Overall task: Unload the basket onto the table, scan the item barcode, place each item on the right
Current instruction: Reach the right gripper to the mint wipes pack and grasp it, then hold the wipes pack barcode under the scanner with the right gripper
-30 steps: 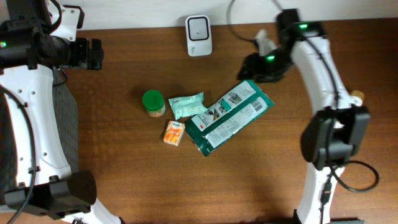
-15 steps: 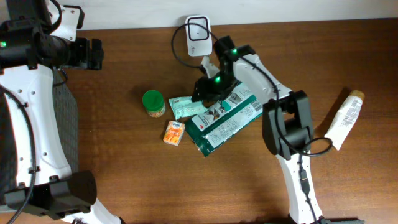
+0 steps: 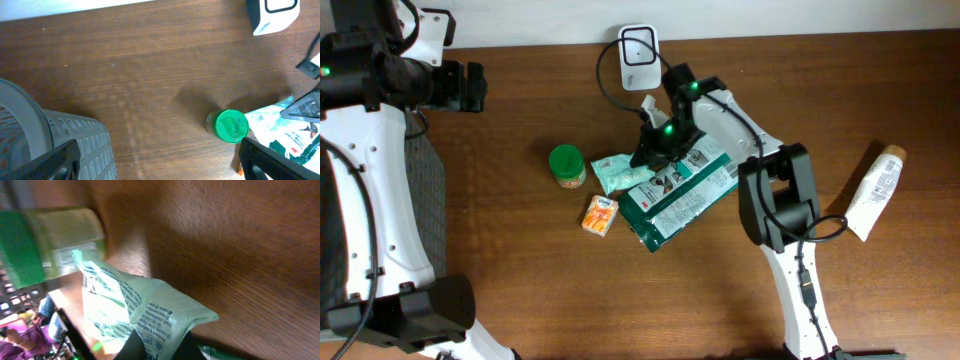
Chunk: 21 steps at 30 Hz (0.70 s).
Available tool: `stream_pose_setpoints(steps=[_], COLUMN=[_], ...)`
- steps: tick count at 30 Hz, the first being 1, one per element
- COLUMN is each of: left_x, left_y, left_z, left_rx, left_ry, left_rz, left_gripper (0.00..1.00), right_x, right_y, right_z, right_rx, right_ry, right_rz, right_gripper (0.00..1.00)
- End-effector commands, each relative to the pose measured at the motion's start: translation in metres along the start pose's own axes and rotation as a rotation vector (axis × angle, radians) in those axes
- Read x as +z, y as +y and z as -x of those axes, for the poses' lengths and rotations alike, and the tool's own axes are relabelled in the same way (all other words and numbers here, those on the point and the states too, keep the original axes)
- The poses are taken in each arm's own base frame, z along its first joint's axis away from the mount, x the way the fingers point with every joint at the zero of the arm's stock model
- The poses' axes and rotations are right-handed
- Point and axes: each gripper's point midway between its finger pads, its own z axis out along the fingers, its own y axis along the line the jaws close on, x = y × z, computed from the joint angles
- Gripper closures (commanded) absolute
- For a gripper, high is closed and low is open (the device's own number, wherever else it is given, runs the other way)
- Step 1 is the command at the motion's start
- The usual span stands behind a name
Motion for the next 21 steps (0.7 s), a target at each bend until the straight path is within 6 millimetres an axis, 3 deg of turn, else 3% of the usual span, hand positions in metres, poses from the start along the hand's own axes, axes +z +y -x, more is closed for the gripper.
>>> stream_pose_setpoints(steps=[1,4,7,10,13,15,17,21], left_x=[-0.004,-0.004,-0.004,-0.004,-0.004,-0.004,-0.004,-0.004], left_y=[0.001,0.001,0.001,0.001,0.001,0.001,0.001,0.001], left_z=[0.002,0.002,0.002,0.002,0.002,0.002,0.002,0.002], left_rx=[0.005,0.005,0.005,0.005,0.005,0.005,0.005,0.005], left_ry=[-0.014,-0.014,-0.014,-0.014,-0.014,-0.015,-0.014,-0.014], left_rz=[-0.004,-0.004,-0.004,-0.004,-0.004,-0.004,-0.004,-0.004], left_gripper=[0.01,0.01,0.01,0.01,0.01,0.01,0.01,0.01], right_x=[-0.08,-0.154,-0.206,-0.24,-0.245,-0.251,-0.266,-0.301], right_y=[0.064,0.093,0.092,0.101,0.107,0.109,0.101,0.102], right_z=[0.019,0.015,0.0,-0.025,-0.03,-0.018,0.007,0.073], right_rx=[-0.171,-0.255,-0.256,-0.253,-0.261,-0.28,-0.278,-0.397], right_ry=[-0.141,-0.275,-0.374,-0.418,-0.43,-0.478,-0.599,-0.883], right_rz=[0.141,0.057,-0.172,-0.293,-0.294,-0.3,-0.448,-0.905], right_gripper=[0.96,0.96,0.96,0.96,0.96,0.96,0.96,0.96])
